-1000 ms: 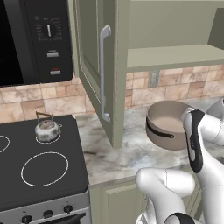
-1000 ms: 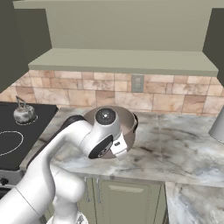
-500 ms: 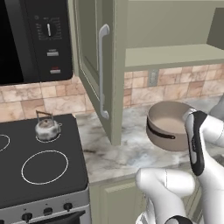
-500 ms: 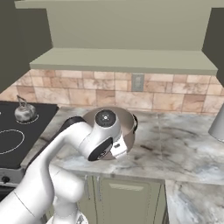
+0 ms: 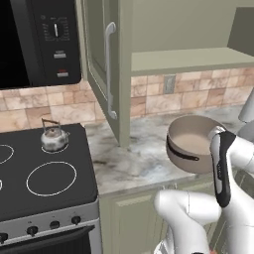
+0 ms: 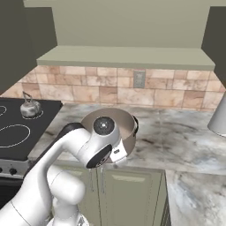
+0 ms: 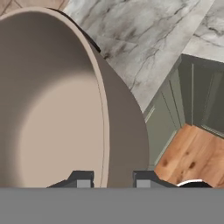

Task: Pick the kettle from the cabinet and place it on a stove burner. Then pick the pot from the counter and place it on another stove burner. Finally, turn both burners on.

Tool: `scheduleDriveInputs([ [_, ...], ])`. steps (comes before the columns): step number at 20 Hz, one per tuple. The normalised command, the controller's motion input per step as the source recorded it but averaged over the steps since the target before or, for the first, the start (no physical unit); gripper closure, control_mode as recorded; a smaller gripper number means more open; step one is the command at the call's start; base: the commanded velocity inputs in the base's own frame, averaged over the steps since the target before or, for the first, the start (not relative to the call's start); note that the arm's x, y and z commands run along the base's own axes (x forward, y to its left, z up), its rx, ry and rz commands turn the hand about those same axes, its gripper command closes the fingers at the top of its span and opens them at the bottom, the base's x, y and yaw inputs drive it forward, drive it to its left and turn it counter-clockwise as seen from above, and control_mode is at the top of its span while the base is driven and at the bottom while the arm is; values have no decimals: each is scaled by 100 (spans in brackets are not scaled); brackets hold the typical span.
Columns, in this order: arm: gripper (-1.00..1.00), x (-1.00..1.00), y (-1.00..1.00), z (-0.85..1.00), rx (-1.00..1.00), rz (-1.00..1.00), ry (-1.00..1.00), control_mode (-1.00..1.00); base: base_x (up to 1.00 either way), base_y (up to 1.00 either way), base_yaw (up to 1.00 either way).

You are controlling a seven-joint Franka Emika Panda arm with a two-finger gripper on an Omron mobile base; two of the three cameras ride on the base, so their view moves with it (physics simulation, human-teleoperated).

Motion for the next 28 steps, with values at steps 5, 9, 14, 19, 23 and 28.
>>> scheduleDriveInputs([
  [5, 100, 0, 0, 0, 0, 0, 0, 100, -36, 31, -1],
  [9, 100, 0, 0, 0, 0, 0, 0, 100, -49, 33, -4],
  [14, 100, 0, 0, 0, 0, 0, 0, 100, -50, 33, -4],
  [19, 100, 0, 0, 0, 0, 0, 0, 100, -50, 33, -5],
  [23, 100, 0, 0, 0, 0, 0, 0, 100, -51, 40, -5],
  [28, 100, 0, 0, 0, 0, 0, 0, 100, -48, 45, -4],
])
